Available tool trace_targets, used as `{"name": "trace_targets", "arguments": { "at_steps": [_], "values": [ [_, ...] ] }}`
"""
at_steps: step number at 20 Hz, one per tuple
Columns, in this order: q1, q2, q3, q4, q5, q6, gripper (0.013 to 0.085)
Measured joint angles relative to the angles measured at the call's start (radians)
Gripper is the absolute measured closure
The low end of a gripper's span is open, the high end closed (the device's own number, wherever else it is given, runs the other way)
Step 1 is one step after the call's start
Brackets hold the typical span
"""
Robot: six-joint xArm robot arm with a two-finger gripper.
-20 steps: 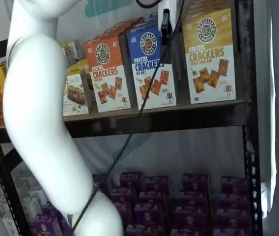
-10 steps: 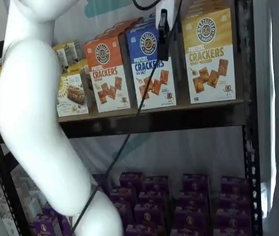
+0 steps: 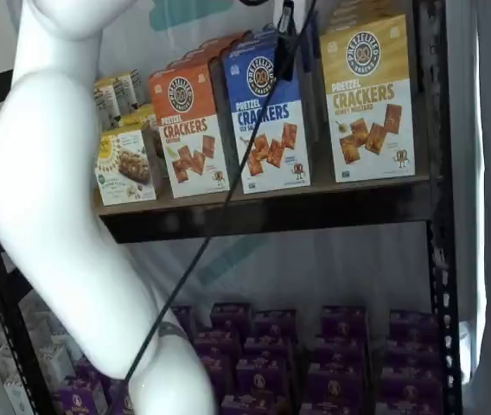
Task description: Retrieve the yellow and white box located on the top shelf, the sixth one from the left
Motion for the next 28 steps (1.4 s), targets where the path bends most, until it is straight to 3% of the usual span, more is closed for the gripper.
{"name": "trace_targets", "arguments": {
  "at_steps": [4, 9, 11, 20, 28],
  "values": [
    [-0.022, -0.004, 0.007, 0.055, -0.039, 0.0, 0.013],
    [-0.019, -0.047, 0.09, 0.111, -0.213, -0.035, 0.013],
    [-0.005, -0.046, 0.101, 0.094, -0.265, -0.056, 0.013],
    [0.025, 0.018, 0.068, 0.005, -0.347, -0.112, 0.013],
    [0.057, 0.081, -0.002, -0.065, -0.347, -0.105, 0.013]
  ]
}}
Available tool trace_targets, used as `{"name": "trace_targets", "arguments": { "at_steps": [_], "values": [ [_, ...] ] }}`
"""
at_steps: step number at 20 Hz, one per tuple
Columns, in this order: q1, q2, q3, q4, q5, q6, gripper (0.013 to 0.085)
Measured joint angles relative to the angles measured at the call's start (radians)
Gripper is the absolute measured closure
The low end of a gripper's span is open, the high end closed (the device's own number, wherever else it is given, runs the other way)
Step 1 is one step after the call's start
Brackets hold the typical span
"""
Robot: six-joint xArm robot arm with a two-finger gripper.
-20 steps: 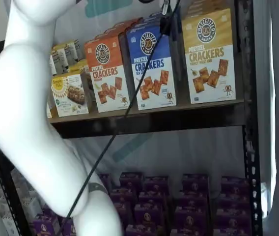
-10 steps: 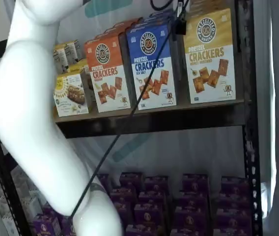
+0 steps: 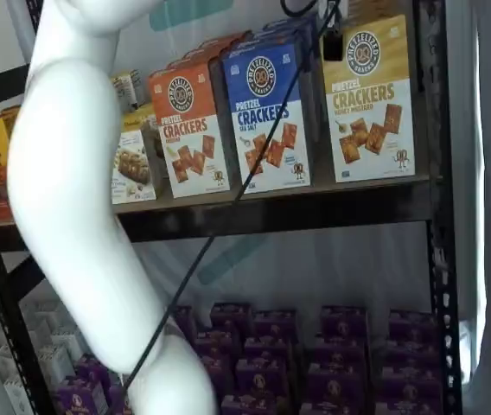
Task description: Retrieve the yellow and white box located on the top shelf, the sixth one from the left
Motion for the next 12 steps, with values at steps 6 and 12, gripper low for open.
{"name": "trace_targets", "arguments": {
  "at_steps": [6, 12],
  "values": [
    [0.039, 0.042, -0.064, -0.073, 0.036, 0.032, 0.013],
    [0.057, 0.075, -0.113, -0.127, 0.075, 0.045, 0.013]
  ]
}}
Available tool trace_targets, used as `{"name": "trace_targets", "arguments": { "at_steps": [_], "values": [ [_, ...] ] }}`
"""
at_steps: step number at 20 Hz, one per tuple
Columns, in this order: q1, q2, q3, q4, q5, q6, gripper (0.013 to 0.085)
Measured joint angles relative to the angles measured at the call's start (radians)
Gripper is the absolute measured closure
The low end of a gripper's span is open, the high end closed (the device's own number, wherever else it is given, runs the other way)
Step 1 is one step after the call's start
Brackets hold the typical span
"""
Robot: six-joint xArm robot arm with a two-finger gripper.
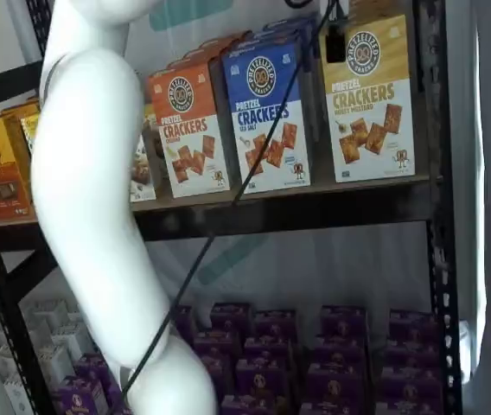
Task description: Retrieve the yellow and white box located on the top shelf, the sixth one from the left
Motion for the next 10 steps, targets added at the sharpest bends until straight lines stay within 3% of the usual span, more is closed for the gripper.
{"name": "trace_targets", "arguments": {
  "at_steps": [10],
  "values": [
    [0.018, 0.058, -0.089, -0.079, 0.089, 0.016, 0.013]
  ]
}}
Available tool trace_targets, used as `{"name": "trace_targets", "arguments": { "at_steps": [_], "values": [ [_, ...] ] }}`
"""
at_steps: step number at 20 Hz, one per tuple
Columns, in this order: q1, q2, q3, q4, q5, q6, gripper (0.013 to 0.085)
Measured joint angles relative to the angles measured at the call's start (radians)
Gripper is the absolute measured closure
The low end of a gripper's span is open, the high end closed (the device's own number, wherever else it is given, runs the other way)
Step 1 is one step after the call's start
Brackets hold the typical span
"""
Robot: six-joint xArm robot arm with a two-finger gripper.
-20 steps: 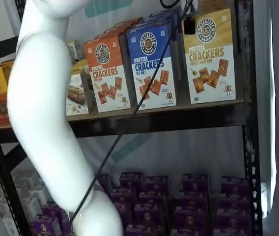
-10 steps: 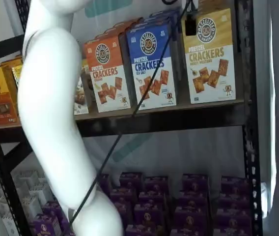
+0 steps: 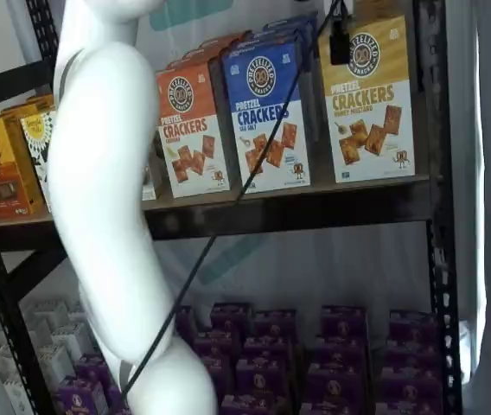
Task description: Retrieve the yellow and white box located on the top shelf, the sixth one from the left
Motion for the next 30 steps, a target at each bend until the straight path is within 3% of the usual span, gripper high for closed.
{"name": "trace_targets", "arguments": {
  "at_steps": [8, 18, 30],
  "values": [
    [0.025, 0.049, -0.092, -0.075, 0.093, 0.018, 0.013],
    [0.048, 0.081, -0.157, -0.135, 0.154, 0.029, 0.013],
    [0.059, 0.06, -0.117, -0.146, 0.13, 0.031, 0.013]
  ]
}}
